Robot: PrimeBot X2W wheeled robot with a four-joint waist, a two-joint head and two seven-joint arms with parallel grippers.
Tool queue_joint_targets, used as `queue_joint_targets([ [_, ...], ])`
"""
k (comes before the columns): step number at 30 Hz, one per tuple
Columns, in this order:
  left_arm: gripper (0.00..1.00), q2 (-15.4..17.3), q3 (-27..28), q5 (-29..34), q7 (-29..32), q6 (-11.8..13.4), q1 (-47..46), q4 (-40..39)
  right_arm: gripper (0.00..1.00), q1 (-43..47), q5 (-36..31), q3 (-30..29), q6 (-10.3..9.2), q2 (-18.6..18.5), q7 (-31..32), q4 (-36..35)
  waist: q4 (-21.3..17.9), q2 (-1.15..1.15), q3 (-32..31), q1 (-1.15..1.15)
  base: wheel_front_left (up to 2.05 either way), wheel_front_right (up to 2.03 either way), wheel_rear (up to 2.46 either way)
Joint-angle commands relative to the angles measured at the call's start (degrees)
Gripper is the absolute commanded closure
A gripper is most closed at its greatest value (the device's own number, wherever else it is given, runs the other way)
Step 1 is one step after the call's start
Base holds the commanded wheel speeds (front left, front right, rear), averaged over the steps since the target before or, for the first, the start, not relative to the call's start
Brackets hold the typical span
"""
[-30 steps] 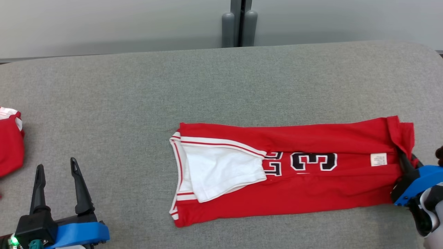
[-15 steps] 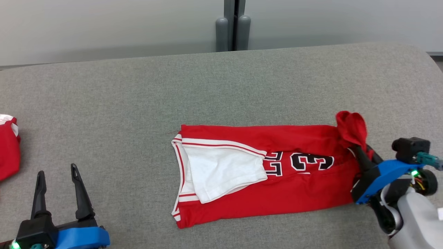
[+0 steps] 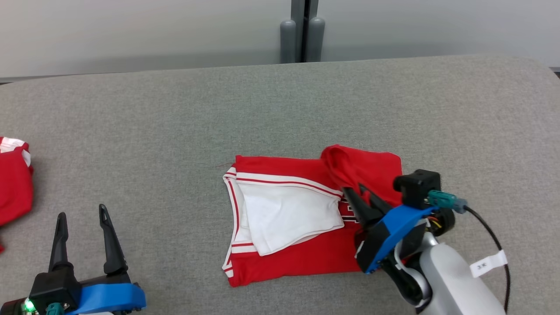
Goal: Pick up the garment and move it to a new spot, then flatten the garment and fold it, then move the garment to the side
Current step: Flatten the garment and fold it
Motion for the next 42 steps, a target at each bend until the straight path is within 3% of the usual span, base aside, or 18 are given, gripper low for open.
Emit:
queue_joint_targets([
  [1, 0.00, -0.1, 0.1, -0.1, -0.2, -0.3, -0.8, 0.3, 1.00, -1.1, 0.2, 0.7, 0.01, 0.7, 0.0, 0.1, 0.4, 0.00, 0.2, 0.00, 0.00, 0.00, 0.00],
  [9, 0.00, -0.2, -0.3, -0.4, -0.2, -0.9, -2.6, 1.4, 1.00, -6.2, 1.4, 6.8, 0.01, 2.7, -1.3, 4.2, 2.6, 0.00, 1.5, 0.00, 0.00, 0.00, 0.00],
  [20, 0.00, -0.4, -1.0, -0.6, -0.2, -0.8, -4.0, 2.2, 1.00, -12.8, 9.7, 15.6, 0.01, 2.6, -5.6, 10.6, 4.2, 0.00, 3.3, 0.00, 0.00, 0.00, 0.00],
  [22, 0.00, -0.4, -1.1, -0.7, -0.2, -0.9, -4.4, 2.5, 0.00, -13.5, 10.9, 16.7, 0.01, 2.7, -6.8, 11.9, 4.2, 0.00, 3.5, 0.00, 0.00, 0.00, 0.00],
  [29, 0.00, -0.4, -0.5, -0.4, -0.2, -1.1, -4.7, 2.3, 0.00, -15.6, 10.5, 15.7, 0.01, 2.6, -13.4, 15.3, 3.1, 0.00, 3.1, 0.00, 0.00, 0.00, 0.00],
  [35, 0.00, -0.4, 0.4, -0.1, -0.2, -1.3, -3.2, 1.7, 0.00, -14.6, 5.6, 8.8, 0.01, 1.0, -17.4, 16.5, 1.3, 0.00, 2.0, 0.00, 0.00, 0.00, 0.00],
  [42, 0.00, -0.4, 0.7, 0.3, -0.2, -1.4, -2.4, 1.2, 0.00, -8.2, 1.3, 0.6, 0.01, -3.0, -18.9, 10.9, -0.2, 0.00, 0.9, 0.00, 0.00, 0.00, 0.00],
])
